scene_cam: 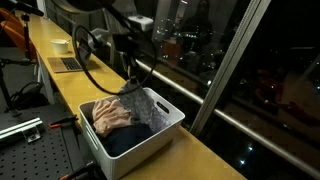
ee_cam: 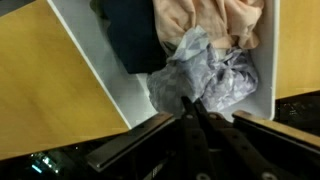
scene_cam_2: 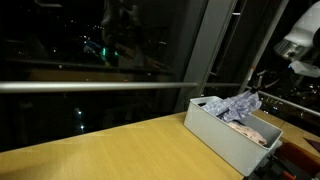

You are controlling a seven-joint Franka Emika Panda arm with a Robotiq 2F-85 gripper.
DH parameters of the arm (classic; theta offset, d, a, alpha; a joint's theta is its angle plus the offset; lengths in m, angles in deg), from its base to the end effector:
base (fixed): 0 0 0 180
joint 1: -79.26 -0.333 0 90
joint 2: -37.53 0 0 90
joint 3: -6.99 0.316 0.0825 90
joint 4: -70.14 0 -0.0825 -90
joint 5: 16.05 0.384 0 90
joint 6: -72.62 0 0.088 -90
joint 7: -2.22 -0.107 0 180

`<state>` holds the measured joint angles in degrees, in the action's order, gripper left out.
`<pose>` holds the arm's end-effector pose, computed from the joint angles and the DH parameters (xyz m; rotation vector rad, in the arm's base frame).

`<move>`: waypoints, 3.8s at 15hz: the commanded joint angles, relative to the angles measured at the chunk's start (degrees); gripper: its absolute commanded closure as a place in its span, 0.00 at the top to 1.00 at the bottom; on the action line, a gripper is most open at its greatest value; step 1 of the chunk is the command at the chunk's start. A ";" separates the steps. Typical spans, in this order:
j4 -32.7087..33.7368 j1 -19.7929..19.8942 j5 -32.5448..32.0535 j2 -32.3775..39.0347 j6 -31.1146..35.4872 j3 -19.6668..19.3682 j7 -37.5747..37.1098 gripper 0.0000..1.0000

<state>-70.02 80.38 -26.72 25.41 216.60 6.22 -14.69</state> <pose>0.4813 -0.0144 0.4088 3.0060 -0.2906 0.4437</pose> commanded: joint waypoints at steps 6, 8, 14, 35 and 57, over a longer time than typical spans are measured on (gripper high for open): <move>15.04 -0.72 -11.30 -12.72 -21.89 15.83 -3.30 0.01; 21.36 -1.08 -15.33 -12.05 -26.98 19.81 -3.64 0.01; 42.56 -3.19 -24.78 -5.14 -44.24 29.52 -2.57 0.01; 99.98 -40.43 -71.14 43.73 -76.63 40.21 10.73 0.01; 75.82 -3.34 -16.64 43.60 -57.78 47.71 -5.83 0.01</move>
<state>17.13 69.69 -48.95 72.95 153.95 51.78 -16.79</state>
